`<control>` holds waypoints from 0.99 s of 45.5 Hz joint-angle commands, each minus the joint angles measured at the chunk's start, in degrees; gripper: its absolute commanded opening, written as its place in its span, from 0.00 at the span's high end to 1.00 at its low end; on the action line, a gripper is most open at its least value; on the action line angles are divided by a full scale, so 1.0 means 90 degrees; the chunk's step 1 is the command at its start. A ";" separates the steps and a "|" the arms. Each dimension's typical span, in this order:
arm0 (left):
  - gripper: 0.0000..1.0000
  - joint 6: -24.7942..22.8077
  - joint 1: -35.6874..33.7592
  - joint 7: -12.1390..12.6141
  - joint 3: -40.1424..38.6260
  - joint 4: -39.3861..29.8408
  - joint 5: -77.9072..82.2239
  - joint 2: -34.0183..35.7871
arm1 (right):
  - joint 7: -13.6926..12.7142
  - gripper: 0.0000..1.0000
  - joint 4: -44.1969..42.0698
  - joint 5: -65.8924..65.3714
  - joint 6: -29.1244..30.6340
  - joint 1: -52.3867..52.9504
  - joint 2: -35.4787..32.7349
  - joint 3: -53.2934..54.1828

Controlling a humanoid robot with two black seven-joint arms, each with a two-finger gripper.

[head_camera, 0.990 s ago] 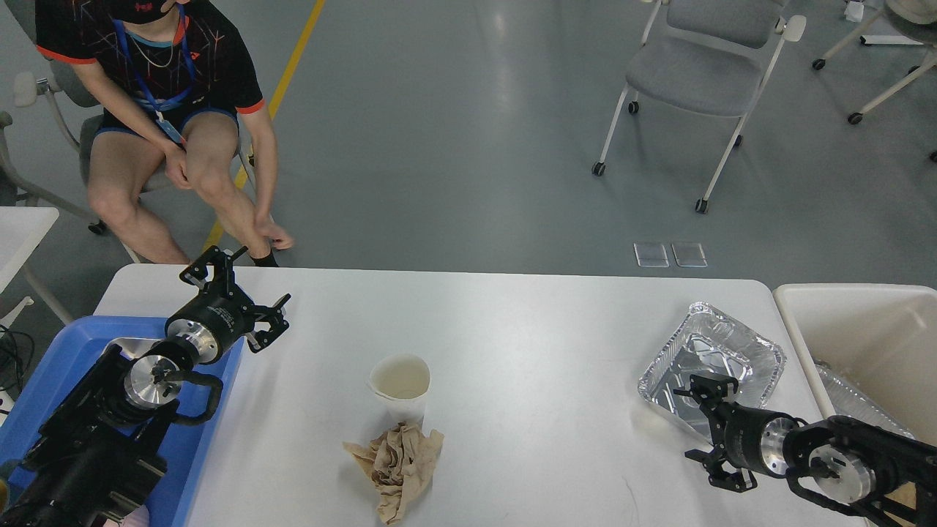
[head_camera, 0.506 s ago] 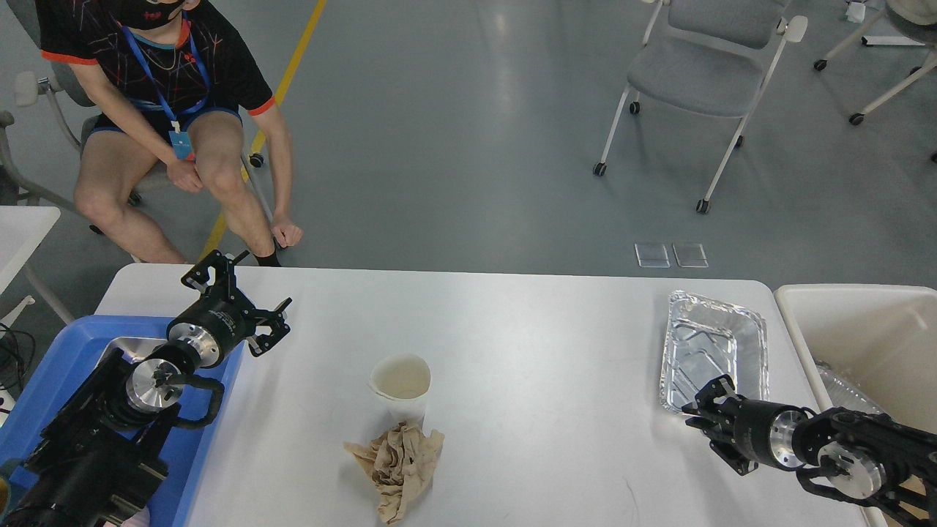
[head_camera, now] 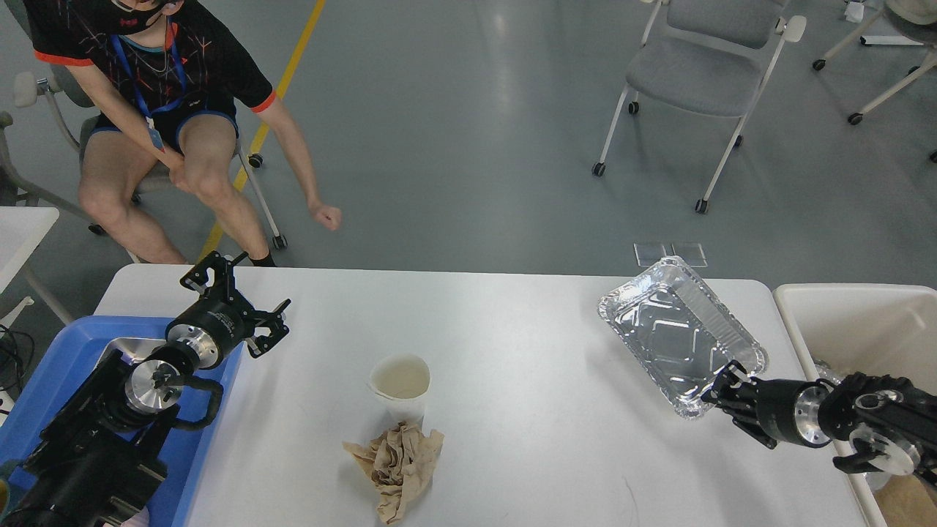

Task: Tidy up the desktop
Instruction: 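Lift the foil tray and place it at the table center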

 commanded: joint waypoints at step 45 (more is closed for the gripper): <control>0.03 -0.0039 0.0230 0.0010 0.0010 0.0000 0.0010 0.0047 | -0.0733 1.00 -0.0484 -0.0047 0.3978 0.5214 0.1590 -0.3271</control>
